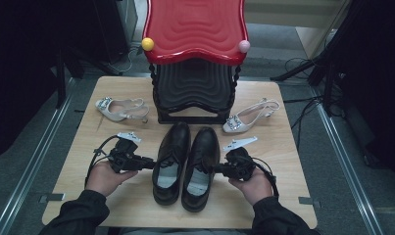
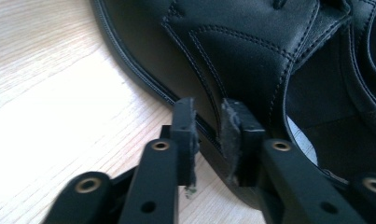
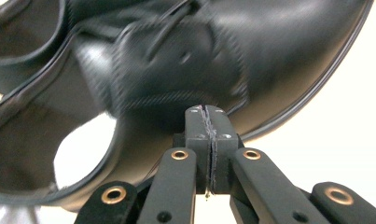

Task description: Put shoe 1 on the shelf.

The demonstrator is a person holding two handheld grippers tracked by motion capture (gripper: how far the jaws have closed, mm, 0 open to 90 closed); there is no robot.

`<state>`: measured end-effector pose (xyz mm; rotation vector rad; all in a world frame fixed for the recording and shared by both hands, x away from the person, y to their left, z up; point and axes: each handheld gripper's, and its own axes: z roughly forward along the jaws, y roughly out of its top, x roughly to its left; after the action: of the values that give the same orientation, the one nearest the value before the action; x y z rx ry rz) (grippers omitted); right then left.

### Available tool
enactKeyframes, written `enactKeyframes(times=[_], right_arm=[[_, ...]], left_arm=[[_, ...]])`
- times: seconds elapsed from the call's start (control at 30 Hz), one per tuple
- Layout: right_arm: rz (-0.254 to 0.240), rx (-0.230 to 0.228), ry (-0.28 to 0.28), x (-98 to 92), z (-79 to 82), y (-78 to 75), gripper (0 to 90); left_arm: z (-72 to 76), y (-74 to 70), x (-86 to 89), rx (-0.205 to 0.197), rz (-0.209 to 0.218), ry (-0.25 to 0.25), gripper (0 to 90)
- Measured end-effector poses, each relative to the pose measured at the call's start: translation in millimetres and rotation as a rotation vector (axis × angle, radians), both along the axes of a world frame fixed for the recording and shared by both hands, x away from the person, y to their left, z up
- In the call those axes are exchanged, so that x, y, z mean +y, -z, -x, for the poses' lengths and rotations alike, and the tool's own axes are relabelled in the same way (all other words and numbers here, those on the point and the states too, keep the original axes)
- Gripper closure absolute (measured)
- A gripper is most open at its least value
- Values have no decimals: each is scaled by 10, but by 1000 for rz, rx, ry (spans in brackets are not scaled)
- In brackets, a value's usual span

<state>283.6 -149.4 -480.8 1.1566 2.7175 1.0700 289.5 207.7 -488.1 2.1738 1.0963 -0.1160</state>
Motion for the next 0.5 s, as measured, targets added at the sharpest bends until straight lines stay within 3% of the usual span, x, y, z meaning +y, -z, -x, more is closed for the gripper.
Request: enactKeyframes(times=[0.2, 0.4, 0.5], right_arm=[[-5, -1, -18, 8, 203, -21, 900], [4, -5, -1, 82, 189, -5, 900], [-1, -5, 15, 89, 159, 0, 900]], left_arm=[[-12, 7, -16, 4, 10, 19, 830], [-6, 10, -79, 8, 17, 50, 859], [-12, 18, -98, 32, 39, 48, 900]])
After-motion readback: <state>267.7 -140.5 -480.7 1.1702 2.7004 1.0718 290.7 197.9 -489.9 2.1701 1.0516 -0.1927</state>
